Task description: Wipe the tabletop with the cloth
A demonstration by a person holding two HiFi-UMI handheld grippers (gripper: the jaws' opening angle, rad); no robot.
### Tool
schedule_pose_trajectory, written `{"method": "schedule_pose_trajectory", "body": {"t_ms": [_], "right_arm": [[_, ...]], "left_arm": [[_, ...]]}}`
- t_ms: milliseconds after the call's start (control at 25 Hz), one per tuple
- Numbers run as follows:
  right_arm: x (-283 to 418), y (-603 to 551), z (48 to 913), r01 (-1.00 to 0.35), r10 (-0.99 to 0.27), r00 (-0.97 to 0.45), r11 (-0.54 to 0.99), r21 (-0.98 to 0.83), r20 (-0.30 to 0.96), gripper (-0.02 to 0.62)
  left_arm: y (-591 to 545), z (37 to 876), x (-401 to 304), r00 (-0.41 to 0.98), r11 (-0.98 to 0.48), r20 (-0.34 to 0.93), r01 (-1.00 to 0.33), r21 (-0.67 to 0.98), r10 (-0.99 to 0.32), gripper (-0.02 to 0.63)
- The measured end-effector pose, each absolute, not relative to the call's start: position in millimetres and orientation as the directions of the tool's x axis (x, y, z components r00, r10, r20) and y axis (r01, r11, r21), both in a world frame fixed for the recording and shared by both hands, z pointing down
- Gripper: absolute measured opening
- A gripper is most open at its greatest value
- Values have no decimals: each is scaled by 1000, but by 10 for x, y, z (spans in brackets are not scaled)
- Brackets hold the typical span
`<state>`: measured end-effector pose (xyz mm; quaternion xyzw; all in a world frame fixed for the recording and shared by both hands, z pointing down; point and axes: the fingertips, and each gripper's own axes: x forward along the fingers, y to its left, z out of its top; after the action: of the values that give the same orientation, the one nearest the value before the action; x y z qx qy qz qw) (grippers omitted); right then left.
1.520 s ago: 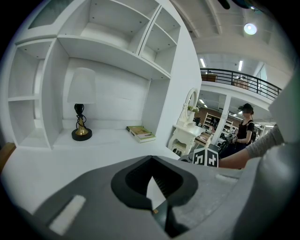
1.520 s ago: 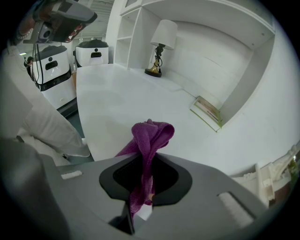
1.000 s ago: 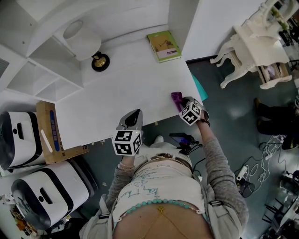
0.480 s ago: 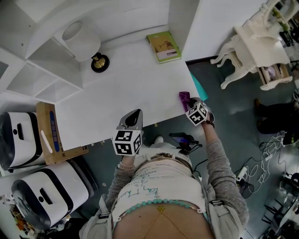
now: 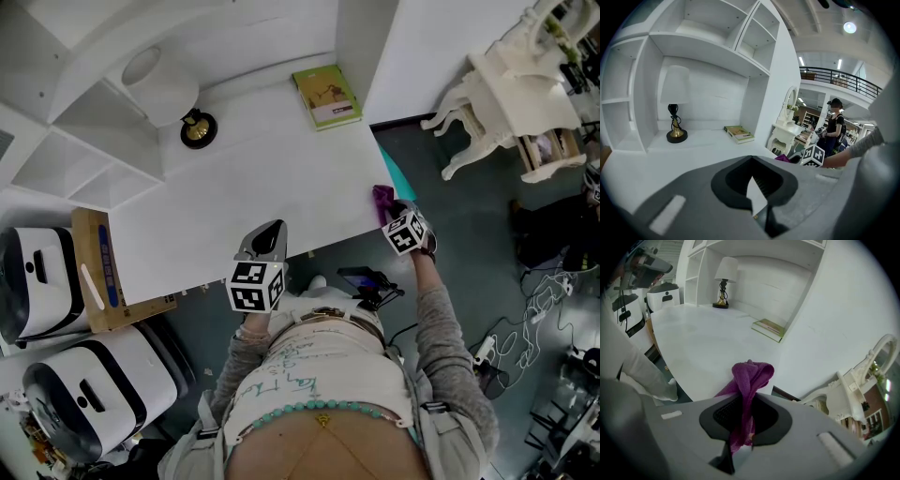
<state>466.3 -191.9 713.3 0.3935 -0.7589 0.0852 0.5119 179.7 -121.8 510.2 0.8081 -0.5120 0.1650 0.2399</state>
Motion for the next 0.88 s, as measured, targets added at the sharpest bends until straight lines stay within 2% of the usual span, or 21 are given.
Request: {"method": "schedule_pose_trajectory", "body": {"t_ms": [640, 880], "right_arm": [[5053, -1868, 7162, -780, -524, -61, 556, 287, 850, 75], [5223, -1846, 7149, -801, -538, 33, 490, 344, 843, 76]], "left_arm": [[-1144, 5103, 1667, 410, -342, 506, -912, 225, -759, 2], [-1089, 5077, 1491, 381, -311, 495, -924, 222, -781, 2]]}}
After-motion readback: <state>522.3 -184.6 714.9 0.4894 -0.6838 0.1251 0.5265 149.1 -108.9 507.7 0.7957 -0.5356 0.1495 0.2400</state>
